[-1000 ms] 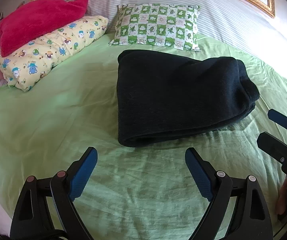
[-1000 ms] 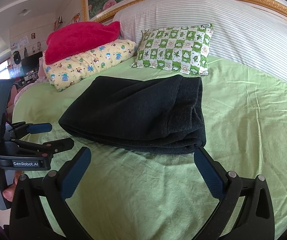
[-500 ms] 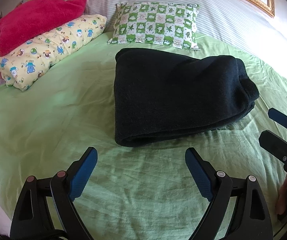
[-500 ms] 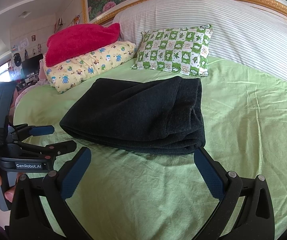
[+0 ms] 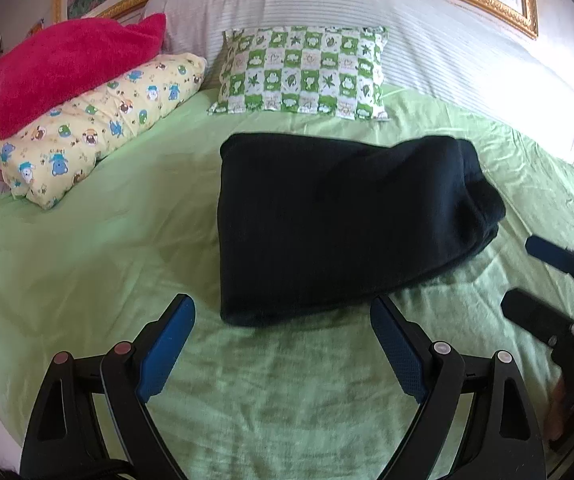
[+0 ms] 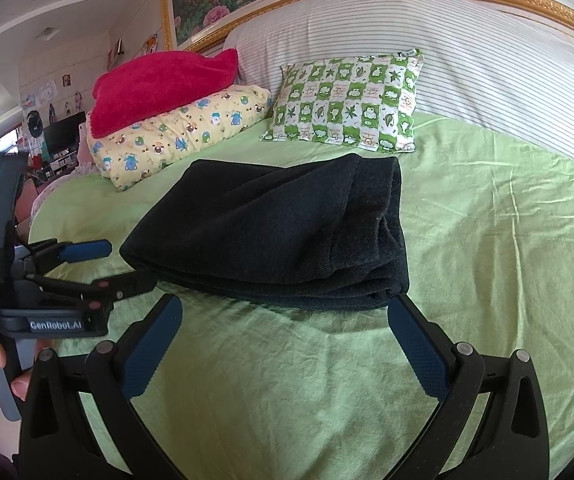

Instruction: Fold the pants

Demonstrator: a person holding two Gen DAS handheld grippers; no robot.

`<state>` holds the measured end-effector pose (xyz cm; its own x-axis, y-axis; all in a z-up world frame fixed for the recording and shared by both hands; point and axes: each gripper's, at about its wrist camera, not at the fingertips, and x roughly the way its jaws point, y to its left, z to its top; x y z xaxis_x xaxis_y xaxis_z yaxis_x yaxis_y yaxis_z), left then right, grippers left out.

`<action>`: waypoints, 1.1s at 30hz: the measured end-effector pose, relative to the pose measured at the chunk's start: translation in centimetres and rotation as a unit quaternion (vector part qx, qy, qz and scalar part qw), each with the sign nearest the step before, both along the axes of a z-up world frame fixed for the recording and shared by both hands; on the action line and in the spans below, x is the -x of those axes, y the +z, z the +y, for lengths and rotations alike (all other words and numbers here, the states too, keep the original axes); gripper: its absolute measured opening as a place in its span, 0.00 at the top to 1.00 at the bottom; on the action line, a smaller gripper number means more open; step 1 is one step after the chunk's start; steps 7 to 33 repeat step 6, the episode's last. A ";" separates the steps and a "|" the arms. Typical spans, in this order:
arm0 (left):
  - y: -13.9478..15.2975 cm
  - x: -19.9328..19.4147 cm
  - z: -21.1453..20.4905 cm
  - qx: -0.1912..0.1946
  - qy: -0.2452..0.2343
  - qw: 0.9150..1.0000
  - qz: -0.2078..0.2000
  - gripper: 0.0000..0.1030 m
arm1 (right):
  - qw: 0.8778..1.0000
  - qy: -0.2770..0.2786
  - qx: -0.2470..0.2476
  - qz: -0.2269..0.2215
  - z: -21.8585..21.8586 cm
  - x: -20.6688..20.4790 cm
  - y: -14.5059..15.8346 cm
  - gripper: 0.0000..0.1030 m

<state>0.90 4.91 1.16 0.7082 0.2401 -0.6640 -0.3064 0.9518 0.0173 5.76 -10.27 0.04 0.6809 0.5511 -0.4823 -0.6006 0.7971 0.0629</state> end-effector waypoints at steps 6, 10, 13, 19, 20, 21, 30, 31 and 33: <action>0.1 -0.6 0.1 0.012 -0.002 1.000 0.009 0.12 | 1.000 -0.003 -0.004 0.002 -0.1 0.0 0.1 0.01; 0.1 -0.6 0.1 0.012 -0.002 1.000 0.009 0.12 | 1.000 -0.003 -0.004 0.002 -0.1 0.0 0.1 0.01; 0.1 -0.6 0.1 0.012 -0.002 1.000 0.009 0.12 | 1.000 -0.003 -0.004 0.002 -0.1 0.0 0.1 0.01; 0.1 -0.6 0.1 0.012 -0.002 1.000 0.009 0.12 | 1.000 -0.003 -0.004 0.002 -0.1 0.0 0.1 0.01; 0.1 -0.6 0.1 0.012 -0.002 1.000 0.009 0.12 | 1.000 -0.003 -0.004 0.002 -0.1 0.0 0.1 0.01; 0.1 -0.6 0.1 0.012 -0.002 1.000 0.009 0.12 | 1.000 -0.003 -0.004 0.002 -0.1 0.0 0.1 0.01; 0.1 -0.6 0.1 0.012 -0.002 1.000 0.009 0.12 | 1.000 -0.003 -0.004 0.002 -0.1 0.0 0.1 0.01; 0.1 -0.6 0.1 0.012 -0.002 1.000 0.009 0.12 | 1.000 -0.003 -0.004 0.002 -0.1 0.0 0.1 0.01; 0.1 -0.6 0.1 0.012 -0.002 1.000 0.009 0.12 | 1.000 -0.003 -0.004 0.002 -0.1 0.0 0.1 0.01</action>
